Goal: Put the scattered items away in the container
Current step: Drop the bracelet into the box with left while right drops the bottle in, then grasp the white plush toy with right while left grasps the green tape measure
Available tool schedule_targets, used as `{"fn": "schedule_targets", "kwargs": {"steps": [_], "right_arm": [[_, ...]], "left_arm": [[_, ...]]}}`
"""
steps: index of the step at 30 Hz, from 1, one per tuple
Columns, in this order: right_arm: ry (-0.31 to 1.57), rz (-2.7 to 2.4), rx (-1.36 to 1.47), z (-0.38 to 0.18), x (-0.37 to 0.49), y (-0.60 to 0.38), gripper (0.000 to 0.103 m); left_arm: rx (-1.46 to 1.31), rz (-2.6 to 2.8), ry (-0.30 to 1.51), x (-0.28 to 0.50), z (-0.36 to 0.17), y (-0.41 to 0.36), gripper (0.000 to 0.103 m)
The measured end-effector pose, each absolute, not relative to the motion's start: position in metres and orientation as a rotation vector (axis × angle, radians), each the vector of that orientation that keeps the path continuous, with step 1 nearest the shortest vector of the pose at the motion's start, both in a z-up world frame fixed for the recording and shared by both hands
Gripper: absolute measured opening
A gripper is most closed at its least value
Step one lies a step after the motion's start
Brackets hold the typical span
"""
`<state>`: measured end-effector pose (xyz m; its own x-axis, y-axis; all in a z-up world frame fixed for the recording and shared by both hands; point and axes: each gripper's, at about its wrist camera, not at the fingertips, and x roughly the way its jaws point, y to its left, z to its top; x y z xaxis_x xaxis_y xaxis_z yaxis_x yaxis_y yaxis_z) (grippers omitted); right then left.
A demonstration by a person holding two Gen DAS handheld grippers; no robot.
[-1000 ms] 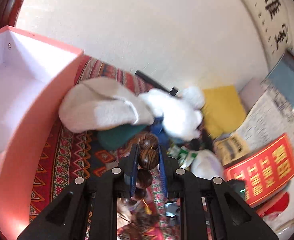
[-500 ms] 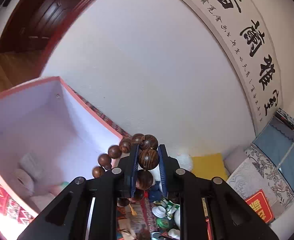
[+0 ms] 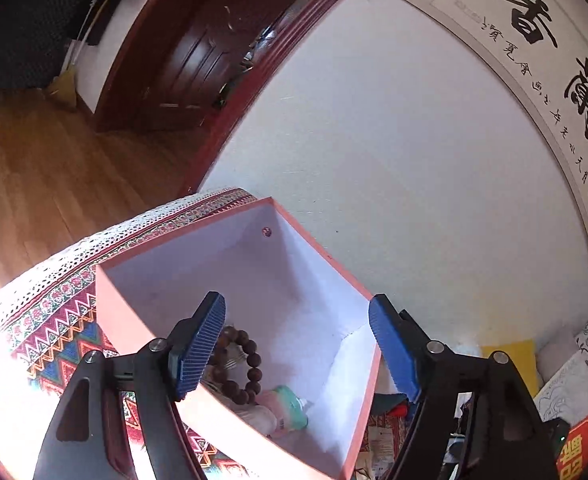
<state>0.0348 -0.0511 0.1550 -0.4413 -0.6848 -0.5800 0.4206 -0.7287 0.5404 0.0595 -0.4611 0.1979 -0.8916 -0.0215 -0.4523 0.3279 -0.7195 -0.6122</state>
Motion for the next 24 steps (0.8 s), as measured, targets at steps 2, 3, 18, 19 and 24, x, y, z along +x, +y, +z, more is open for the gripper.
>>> {"fn": "schedule_targets", "kwargs": {"steps": [2,3,18,19,24], "right_arm": [[-0.394,-2.154,1.019,0.174,0.034,-0.079,0.023],[-0.374,-2.144,0.993,0.183,0.033,-0.094,0.023],[-0.351,-2.259,0.863,0.215,0.027,-0.084,0.064],[-0.378,-2.287,0.877,0.211,0.026,-0.062,0.064],[-0.58,-2.422,0.981,0.176,0.027,0.055,0.064]], "left_arm": [[0.634,-2.66,1.066,0.063,0.193,-0.466,0.074],[0.635,-2.656,1.061,0.065,0.191,-0.468,0.074],[0.665,-2.764,0.937,0.068,0.2,-0.429,0.074],[0.688,-2.798,0.901,0.062,0.202,-0.416,0.074],[0.866,-2.971,0.655,0.032,0.199,-0.316,0.075]]}}
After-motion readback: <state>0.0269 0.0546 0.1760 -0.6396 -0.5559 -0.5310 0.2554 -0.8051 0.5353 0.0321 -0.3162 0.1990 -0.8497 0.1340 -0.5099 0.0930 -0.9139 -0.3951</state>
